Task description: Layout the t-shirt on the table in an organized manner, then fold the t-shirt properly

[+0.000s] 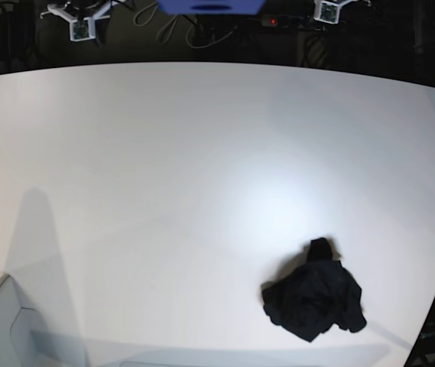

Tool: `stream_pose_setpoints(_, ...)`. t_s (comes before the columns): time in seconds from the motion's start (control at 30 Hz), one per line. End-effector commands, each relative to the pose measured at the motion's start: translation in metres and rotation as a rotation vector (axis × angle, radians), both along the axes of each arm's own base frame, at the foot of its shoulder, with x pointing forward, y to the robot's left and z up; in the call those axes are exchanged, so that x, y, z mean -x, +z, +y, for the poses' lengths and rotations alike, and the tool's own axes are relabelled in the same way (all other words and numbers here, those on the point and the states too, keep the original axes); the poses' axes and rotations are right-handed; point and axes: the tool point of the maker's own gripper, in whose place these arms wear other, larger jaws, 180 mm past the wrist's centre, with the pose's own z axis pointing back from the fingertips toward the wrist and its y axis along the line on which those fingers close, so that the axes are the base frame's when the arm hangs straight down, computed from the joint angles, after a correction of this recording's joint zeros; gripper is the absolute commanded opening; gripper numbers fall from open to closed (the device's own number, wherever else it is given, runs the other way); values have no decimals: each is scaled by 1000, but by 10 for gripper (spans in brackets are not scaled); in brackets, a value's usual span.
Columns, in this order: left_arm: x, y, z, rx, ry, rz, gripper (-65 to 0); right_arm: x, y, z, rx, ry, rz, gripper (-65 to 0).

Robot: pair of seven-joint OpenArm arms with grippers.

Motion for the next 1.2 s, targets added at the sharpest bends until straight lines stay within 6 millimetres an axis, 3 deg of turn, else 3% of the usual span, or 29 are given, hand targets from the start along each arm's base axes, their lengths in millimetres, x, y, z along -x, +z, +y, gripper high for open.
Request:
stream_pose_setpoints(0.0,-6,15,-1,4,-1,-42,-650,-8,16,3,-4,10,-43,-650)
stream_pose_setpoints(0.13,-39,54,13,-20,36,-170,-650,-43,48,9,-11,16,-119,-650)
stream_pose_setpoints(0.23,-66,75,26,-50,66,-264,-650,-68,54,8,-10,7,-167,-650)
stream_pose_setpoints(0.5,-134,108,48,-76,180,-475,-642,-125,65,7,-6,-8,-213,-650)
stream_pose_setpoints(0.6,-159,114,47,-50,236,-493,-553,-147,69,6,-7,-22,-208,-650)
stream_pose_setpoints(0.73,-193,124,51,-19,307,-517,-353,-171,76,8,-23,-47,-204,-650)
stream_pose_setpoints(0.8,-214,135,50,-4,312,-547,-268,-183,81,9,-25,-49,-207,-608)
stream_pose_setpoints(0.87,-234,148,50,7,315,-593,-224,-193,87,14,-29,-22,-222,-546)
stream_pose_setpoints(1.03,-296,174,50,43,326,-664,-219,-207,97,37,-52,84,-252,-385)
stream_pose_setpoints(1.17,-353,169,58,46,323,-650,-218,-203,94,39,-57,89,-241,-306)
